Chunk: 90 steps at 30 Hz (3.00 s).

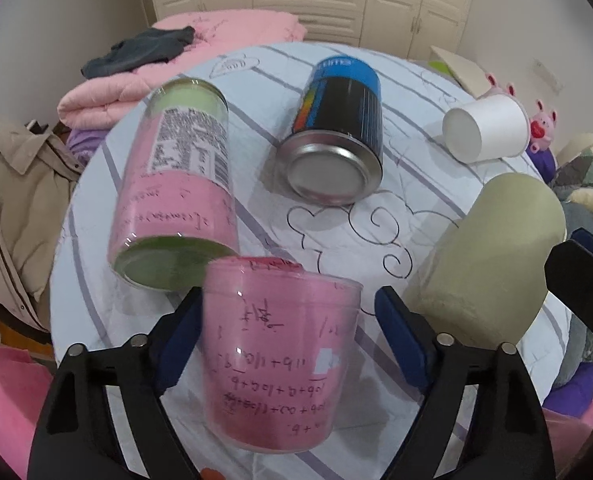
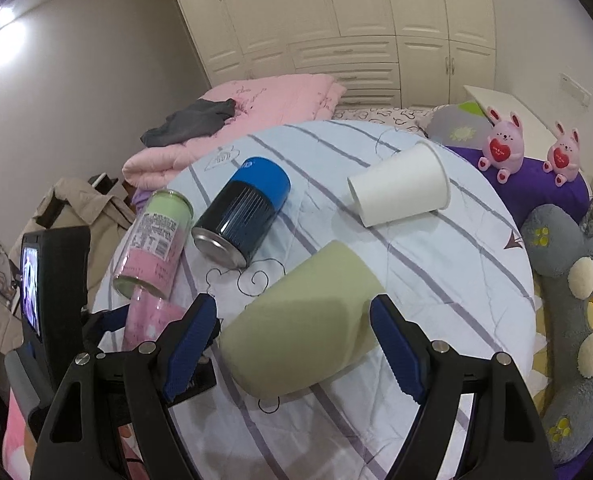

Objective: Flip cup upright
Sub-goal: 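Grasp the pink cup with the left gripper and set it upright, then open the left gripper and withdraw from the upright pink cup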

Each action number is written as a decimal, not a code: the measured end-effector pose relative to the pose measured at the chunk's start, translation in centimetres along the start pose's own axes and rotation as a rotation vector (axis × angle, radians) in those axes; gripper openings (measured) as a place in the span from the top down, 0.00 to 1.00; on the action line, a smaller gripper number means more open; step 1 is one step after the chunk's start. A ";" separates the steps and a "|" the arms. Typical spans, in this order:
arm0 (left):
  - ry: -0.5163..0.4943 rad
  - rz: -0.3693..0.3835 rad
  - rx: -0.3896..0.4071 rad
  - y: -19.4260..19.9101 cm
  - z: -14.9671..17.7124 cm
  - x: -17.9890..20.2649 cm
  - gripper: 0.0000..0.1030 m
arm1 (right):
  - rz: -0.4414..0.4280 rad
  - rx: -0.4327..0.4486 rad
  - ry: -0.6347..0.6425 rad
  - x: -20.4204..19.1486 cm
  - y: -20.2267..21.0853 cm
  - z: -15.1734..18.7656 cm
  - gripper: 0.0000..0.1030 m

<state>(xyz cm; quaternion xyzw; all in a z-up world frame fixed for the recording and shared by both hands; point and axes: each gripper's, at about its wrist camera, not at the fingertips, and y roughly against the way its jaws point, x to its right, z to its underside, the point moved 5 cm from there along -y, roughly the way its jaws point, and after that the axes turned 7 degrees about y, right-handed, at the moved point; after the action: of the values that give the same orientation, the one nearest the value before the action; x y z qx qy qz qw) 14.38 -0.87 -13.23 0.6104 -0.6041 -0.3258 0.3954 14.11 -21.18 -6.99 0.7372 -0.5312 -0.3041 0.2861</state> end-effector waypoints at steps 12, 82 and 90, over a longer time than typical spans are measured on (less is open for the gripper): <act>-0.016 0.001 0.025 1.6 0.9 0.6 0.36 | 0.004 -0.004 -0.012 0.3 0.1 0.7 0.22; -0.002 -0.016 0.237 6.5 1.4 -0.2 0.10 | 0.009 0.048 0.060 -1.5 2.0 1.0 0.22; -0.034 -0.048 0.396 10.8 2.4 0.0 0.01 | 0.054 0.150 0.116 -2.5 4.3 0.7 0.22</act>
<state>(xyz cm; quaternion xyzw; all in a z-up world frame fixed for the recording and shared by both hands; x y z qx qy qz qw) 7.11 -0.66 -4.88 0.6848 -0.6482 -0.2203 0.2497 10.35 -20.01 -3.84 0.7585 -0.5546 -0.2124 0.2683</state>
